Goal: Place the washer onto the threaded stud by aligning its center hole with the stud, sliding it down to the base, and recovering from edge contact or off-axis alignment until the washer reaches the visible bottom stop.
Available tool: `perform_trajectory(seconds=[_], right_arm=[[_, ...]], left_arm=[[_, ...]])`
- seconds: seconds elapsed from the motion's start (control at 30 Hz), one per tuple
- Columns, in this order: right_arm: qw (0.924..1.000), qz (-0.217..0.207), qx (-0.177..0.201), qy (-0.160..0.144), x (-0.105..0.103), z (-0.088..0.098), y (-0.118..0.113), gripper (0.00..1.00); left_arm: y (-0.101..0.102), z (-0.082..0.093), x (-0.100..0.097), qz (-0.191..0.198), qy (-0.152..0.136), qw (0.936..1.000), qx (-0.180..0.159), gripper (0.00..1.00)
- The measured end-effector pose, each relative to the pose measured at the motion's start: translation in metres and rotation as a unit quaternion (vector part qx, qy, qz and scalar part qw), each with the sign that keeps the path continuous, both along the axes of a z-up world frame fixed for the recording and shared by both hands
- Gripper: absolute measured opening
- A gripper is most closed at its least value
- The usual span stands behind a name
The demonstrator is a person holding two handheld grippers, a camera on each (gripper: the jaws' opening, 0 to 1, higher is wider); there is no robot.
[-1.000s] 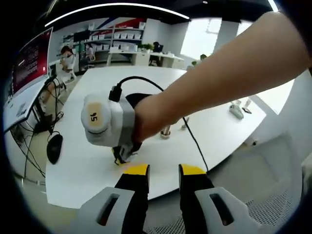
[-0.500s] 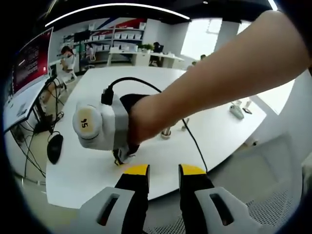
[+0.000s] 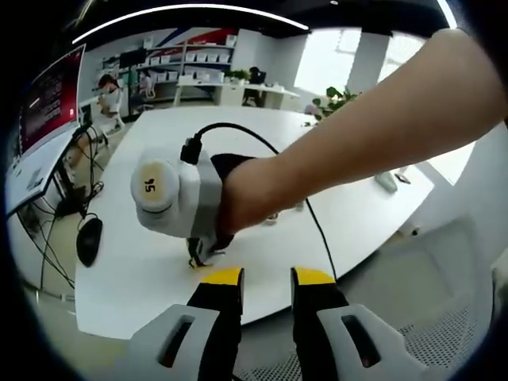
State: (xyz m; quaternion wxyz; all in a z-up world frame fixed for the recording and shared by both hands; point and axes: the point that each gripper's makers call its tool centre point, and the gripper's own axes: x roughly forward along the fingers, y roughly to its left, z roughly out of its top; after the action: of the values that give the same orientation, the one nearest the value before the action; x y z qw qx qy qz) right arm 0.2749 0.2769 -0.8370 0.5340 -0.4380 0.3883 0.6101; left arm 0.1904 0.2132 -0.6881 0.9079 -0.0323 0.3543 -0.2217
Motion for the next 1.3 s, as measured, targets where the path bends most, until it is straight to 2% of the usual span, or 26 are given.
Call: perform_trajectory(seconds=[0.3, 0.47, 0.67, 1.03, 1.3], right_arm=[[0.9991, -0.035, 0.023, 0.007, 0.002, 0.011, -0.014, 0.13], [0.9971, -0.062, 0.041, 0.015, -0.002, 0.018, -0.029, 0.13], [0.9957, -0.075, 0.053, 0.014, -0.007, 0.027, -0.051, 0.13], [0.9914, -0.109, 0.073, -0.001, -0.006, 0.043, -0.117, 0.13], [0.9817, -0.168, 0.088, -0.009, 0.006, 0.053, -0.172, 0.13]], left_arm=[[0.001, -0.001, 0.0, 0.002, 0.001, 1.0, 0.002, 0.21], [0.001, -0.003, -0.001, 0.002, 0.006, 1.0, 0.005, 0.21], [0.0, -0.002, -0.001, 0.0, 0.004, 1.0, 0.003, 0.21], [0.0, -0.001, -0.001, -0.001, 0.005, 1.0, 0.002, 0.22], [0.001, -0.001, -0.002, 0.003, 0.003, 1.0, 0.006, 0.22]])
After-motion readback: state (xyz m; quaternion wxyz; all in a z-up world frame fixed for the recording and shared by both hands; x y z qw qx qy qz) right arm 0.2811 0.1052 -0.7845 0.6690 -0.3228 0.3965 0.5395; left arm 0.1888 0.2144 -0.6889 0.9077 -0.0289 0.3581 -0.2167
